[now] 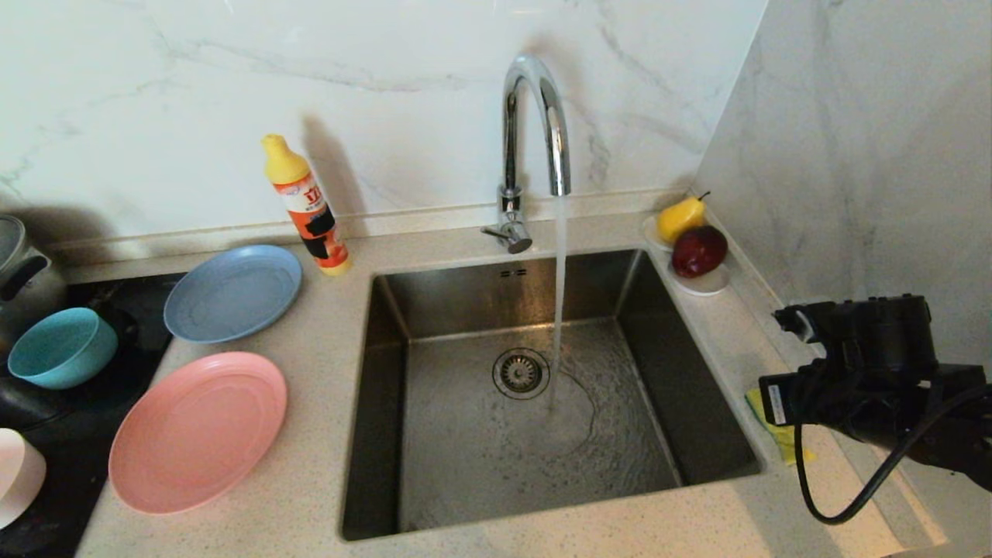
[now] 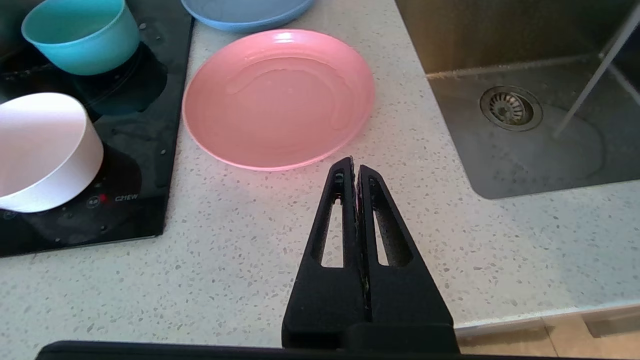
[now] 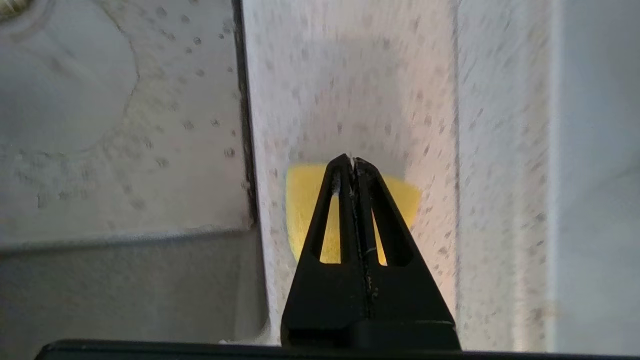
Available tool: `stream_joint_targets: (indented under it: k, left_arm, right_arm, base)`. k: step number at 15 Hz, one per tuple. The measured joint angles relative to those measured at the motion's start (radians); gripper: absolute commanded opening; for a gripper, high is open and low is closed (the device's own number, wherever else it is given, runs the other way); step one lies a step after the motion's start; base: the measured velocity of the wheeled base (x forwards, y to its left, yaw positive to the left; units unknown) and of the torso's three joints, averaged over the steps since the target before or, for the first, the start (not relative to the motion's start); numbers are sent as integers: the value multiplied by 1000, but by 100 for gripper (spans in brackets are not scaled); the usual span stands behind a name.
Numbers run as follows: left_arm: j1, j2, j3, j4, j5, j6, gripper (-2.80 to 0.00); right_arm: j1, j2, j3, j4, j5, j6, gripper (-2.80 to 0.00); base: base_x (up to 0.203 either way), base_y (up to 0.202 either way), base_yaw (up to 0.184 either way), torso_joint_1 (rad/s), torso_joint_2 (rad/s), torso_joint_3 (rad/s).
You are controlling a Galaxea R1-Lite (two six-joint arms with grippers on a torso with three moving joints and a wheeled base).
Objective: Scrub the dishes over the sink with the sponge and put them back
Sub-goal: Turn off the faucet
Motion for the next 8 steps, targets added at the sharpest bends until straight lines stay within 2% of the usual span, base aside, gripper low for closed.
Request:
stream_joint_targets:
  k: [8]
  left_arm:
    - [0,0,0,0,0,0,-280]
  right_arm:
    - [6,-76,-9,-30,3,-4,-280]
  base:
    - [0,0,0,0,0,0]
